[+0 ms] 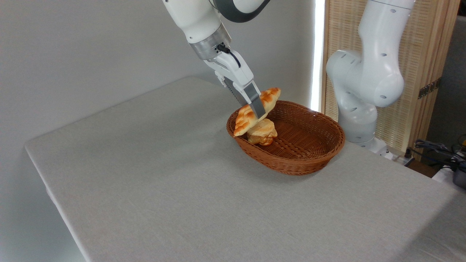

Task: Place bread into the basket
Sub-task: 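Lower the loaf into the basket beside the bun and open the gripper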

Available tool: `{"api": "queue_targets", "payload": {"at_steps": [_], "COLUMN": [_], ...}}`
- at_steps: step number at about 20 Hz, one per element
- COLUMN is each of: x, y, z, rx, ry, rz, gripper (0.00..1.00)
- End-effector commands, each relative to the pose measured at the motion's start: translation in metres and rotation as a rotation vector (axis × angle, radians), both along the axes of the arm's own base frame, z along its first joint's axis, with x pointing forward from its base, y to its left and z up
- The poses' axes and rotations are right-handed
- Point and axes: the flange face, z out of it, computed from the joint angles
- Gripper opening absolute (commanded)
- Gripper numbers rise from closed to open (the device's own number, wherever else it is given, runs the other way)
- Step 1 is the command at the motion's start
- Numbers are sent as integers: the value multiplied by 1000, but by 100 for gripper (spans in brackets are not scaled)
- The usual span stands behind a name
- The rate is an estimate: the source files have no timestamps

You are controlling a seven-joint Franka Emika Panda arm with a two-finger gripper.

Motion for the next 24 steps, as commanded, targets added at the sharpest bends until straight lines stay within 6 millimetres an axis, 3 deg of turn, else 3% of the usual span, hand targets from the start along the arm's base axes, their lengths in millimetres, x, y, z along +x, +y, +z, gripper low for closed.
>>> {"api": "queue_targets", "payload": {"at_steps": [1, 9, 13, 16, 20, 24], "x": [-11, -5, -1, 14, 44, 75], "y": [-2, -5, -6, -8, -4, 17], "z": [-2, -18, -15, 2, 40, 54], "rx": [-2, 7, -2, -38, -101, -147], "ry": [36, 61, 40, -63, -260, -404], "rz": [-32, -34, -35, -28, 1, 61], "gripper": [100, 100, 100, 100, 100, 100]}}
